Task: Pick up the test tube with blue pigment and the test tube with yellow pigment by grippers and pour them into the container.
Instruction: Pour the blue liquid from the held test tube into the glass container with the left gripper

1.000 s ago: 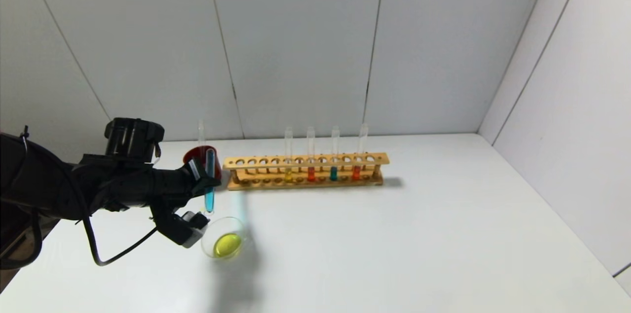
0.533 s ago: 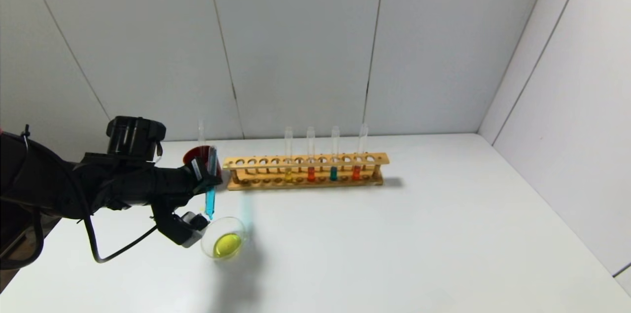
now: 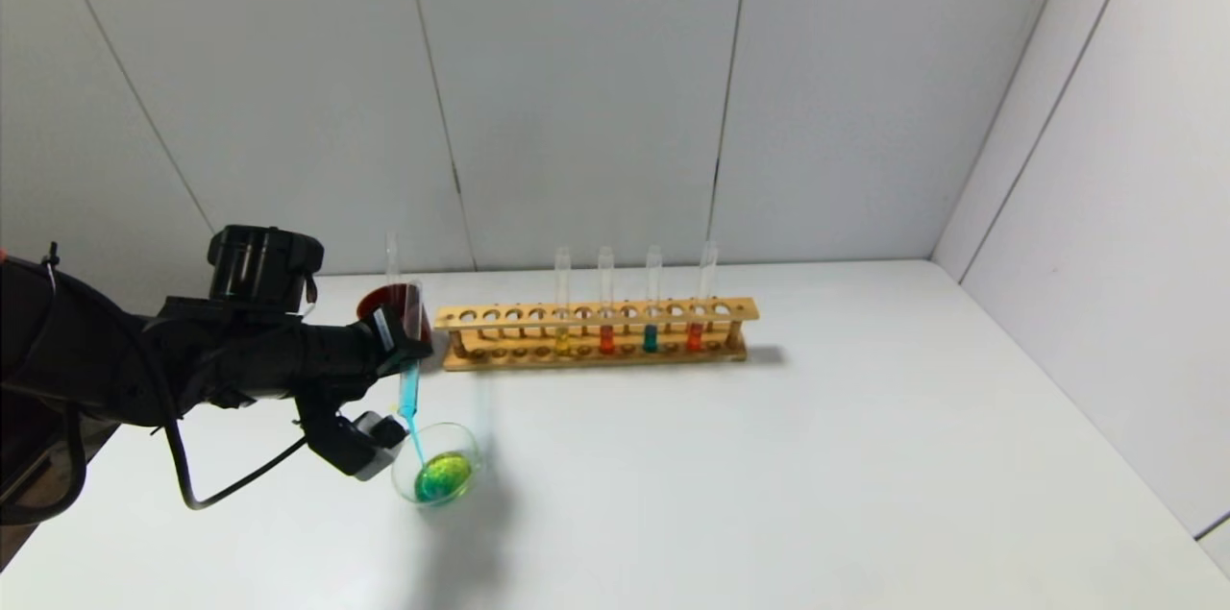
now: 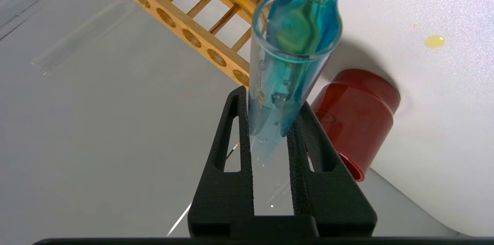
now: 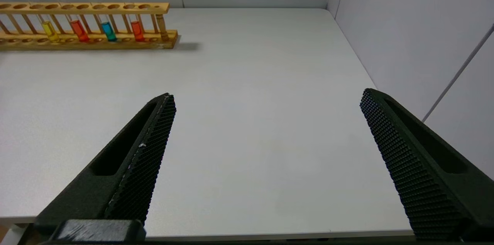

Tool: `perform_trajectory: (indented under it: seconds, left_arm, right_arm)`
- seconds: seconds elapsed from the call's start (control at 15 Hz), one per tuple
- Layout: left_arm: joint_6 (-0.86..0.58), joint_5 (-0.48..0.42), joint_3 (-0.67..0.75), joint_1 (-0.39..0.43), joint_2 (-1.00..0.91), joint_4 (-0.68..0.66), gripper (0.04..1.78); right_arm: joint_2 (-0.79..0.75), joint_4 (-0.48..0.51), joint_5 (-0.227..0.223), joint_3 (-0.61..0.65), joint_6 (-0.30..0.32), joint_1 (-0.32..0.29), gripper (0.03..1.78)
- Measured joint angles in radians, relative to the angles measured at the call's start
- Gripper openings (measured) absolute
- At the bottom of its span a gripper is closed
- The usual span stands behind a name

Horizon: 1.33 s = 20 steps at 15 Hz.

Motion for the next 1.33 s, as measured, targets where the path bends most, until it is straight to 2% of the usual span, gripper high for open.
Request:
perform_trajectory:
  seconds: [0.4, 0.87, 1.33]
  left_arm:
    - [0.062, 0.011, -0.023, -0.003, -0.001, -0.007, 0.31]
    - [0.144, 0.033, -0.024, -0.016, -0.010, -0.110, 0.31]
    - [0.192, 0.040, -0.010, -0.031, -0.041, -0.120, 0.31]
  right_arm:
    - [0.000, 0.000, 0.000, 0.000, 0.000, 0.000, 1.75]
    - [0.000, 0.000, 0.000, 0.000, 0.000, 0.000, 1.75]
    - [0.000, 0.000, 0.000, 0.000, 0.000, 0.000, 1.75]
